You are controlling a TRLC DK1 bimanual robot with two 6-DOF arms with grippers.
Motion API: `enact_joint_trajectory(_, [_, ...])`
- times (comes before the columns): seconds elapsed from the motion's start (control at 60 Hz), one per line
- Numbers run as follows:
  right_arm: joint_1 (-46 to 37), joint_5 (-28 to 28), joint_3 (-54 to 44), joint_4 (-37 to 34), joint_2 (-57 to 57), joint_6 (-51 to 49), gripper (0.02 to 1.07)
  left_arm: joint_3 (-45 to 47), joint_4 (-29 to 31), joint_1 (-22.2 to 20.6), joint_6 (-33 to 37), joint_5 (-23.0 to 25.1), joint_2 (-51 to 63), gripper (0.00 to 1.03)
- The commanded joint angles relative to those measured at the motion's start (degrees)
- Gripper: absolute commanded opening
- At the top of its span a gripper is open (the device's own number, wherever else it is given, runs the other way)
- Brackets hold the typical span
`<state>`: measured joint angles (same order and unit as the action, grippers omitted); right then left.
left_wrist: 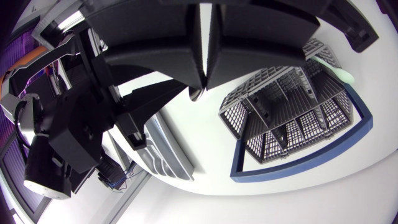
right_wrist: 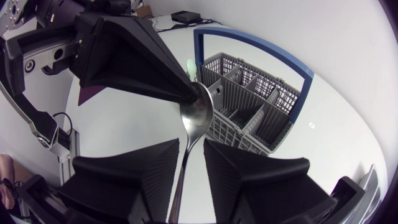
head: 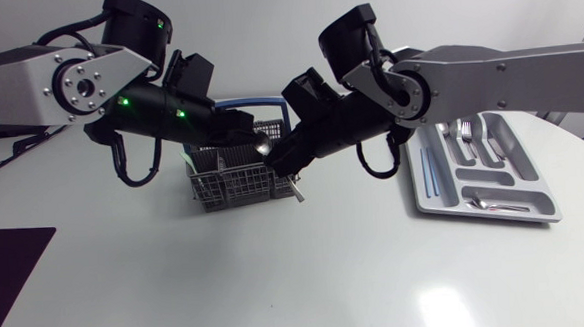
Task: Unload the cutlery basket into the drawer organizer.
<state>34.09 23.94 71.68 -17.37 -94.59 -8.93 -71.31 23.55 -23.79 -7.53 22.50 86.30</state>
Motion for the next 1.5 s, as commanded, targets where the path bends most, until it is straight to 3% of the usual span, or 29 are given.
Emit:
enact_joint_trajectory(0.0, [0.5, -0.2, 1.4, -0.1, -1.4, 1.1, 0.29, -1.6, -0.4, -0.3, -1.2, 1.0, 1.0, 0.04])
enact_joint_trajectory(0.3, [0.9, -0.1, 0.8, -1.0, -2.0, 0.6, 0.1, -1.1, -0.4, -0.2, -1.0, 1.4, 0.4, 0.04])
enact_joint_trajectory(0.55, [2.1, -0.3, -1.1, -1.0, -0.5, -0.7, 0.08, -0.7, -0.4, 0.1, -0.8, 1.4, -1.6, 0.07])
enact_joint_trajectory(0.667, [2.5, -0.4, -2.0, -1.0, 0.0, -0.9, 0.08, -0.4, -0.4, 0.1, -0.6, 1.5, -2.4, 0.2])
enact_joint_trajectory(0.85, [2.7, -0.2, -3.7, -2.3, 0.7, -2.6, 0.08, -2.3, -0.5, 0.9, -0.4, 1.5, -5.4, 0.57])
enact_joint_trajectory(1.067, [1.4, 0.2, -8.8, -3.6, 4.1, -7.2, 0.08, -4.0, -0.4, 6.0, 0.0, 1.1, -8.8, 0.63])
enact_joint_trajectory(1.233, [-5.3, 1.5, -14.1, -7.0, 9.0, -15.7, 0.08, -2.0, -0.2, 10.3, 3.8, -2.8, -10.0, 0.63])
enact_joint_trajectory(1.483, [-27.7, 6.4, -16.8, -17.7, 11.8, -38.9, 0.08, 2.1, 0.1, 16.8, 7.4, -6.3, -7.6, 0.63])
